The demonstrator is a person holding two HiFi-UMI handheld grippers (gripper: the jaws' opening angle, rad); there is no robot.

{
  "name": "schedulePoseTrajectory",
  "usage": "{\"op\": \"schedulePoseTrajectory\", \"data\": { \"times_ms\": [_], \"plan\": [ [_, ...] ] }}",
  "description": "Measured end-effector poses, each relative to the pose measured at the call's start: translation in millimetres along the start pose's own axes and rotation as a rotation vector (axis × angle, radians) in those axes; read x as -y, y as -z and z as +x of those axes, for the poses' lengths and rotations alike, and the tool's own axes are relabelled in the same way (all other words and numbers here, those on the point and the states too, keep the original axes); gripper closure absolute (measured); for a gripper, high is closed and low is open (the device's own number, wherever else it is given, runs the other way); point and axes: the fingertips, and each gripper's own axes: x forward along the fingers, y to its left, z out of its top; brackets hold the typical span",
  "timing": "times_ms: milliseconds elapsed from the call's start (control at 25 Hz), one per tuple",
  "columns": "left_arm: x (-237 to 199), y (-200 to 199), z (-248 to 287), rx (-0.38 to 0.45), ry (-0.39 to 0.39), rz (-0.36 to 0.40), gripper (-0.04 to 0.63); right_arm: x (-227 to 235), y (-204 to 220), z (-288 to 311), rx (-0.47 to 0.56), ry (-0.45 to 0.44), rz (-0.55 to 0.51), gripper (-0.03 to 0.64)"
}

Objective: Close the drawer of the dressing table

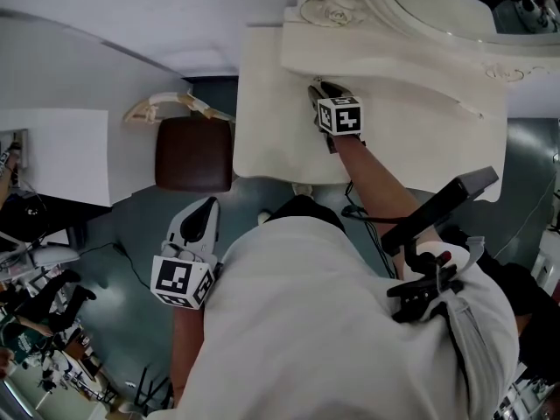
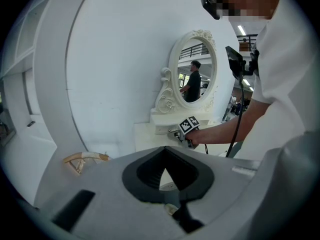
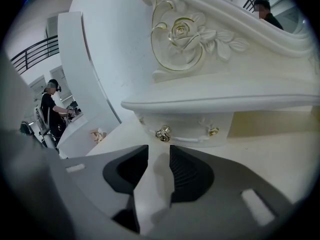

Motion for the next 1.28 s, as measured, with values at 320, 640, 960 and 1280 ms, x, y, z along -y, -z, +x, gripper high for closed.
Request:
{"op": "schedulePoseTrajectory", "data": {
  "times_ms": [320, 640, 960, 1280],
  "plan": [
    [2.2, 14.6, -24.9, 0.021, 0.023, 0.01, 0.592, -17.3, 22.0, -24.5, -0.014, 0.028, -0.007, 0.53],
    [2.3, 34.6, -54.2, 0.055, 0.057, 0.01, 0.592, -43.2, 46.4, -59.3, -0.024, 0.054, -0.032, 0.615],
    [3.0, 59.5, -85.6, 0.078, 0.11, 0.017, 0.592, -82.1, 77.9, -100.7, -0.034, 0.063, -0.032, 0.615],
    [0.0, 82.3, -120.4, 0.099, 0.146, 0.044, 0.592, -131.2, 104.6, -140.4, -0.033, 0.055, -0.079, 0.615]
  ]
}}
